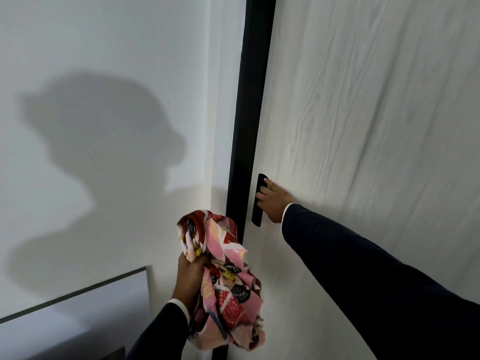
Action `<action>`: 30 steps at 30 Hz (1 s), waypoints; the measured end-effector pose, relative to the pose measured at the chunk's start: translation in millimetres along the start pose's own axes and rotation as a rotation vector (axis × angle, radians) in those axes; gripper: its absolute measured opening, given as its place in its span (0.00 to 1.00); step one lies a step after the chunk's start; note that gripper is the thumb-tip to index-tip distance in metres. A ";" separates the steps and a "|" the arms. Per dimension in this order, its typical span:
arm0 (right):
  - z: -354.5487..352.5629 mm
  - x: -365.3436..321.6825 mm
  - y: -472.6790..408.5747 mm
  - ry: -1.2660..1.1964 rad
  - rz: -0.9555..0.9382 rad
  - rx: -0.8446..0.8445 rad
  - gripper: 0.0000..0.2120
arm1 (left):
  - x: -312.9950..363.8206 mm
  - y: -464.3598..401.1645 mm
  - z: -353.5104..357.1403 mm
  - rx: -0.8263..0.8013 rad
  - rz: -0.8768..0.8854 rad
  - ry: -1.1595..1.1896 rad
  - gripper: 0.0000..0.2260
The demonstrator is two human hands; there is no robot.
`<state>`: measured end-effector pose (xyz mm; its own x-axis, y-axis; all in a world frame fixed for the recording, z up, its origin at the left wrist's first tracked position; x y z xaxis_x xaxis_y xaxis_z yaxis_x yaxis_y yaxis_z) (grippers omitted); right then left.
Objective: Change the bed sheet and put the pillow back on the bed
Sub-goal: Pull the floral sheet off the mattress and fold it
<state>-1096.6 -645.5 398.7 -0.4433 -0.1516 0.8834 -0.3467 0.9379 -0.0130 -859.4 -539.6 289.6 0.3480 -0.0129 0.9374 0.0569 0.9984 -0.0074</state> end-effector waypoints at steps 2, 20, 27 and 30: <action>5.1 -3.1 -5.6 0.000 -0.005 -0.024 0.18 | -4.3 -2.5 -2.8 -0.009 -0.013 -0.004 0.12; -4.2 -11.9 45.0 -0.200 0.140 0.043 0.13 | -2.0 -27.5 36.4 0.021 0.002 0.066 0.14; -1.7 -8.7 132.4 -0.424 0.322 0.199 0.05 | 33.9 -74.8 95.1 -0.051 0.094 -0.002 0.15; 0.8 -4.5 166.2 -0.407 0.382 0.280 0.05 | 44.5 -100.1 116.1 -0.077 0.124 0.013 0.14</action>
<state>-1152.9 -489.1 392.2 -0.8393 0.0202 0.5433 -0.2802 0.8403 -0.4640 -958.3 -633.6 372.5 0.3693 0.1094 0.9229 0.0839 0.9851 -0.1503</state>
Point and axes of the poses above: each hand's wrist, its own y-axis away from the middle knuckle, its own z-axis out of the palm, x = y × z, the point moved 6 cm from there along -y, towards the middle knuckle, and after that the axes turned 4 degrees about -x, right-handed, at the moved point
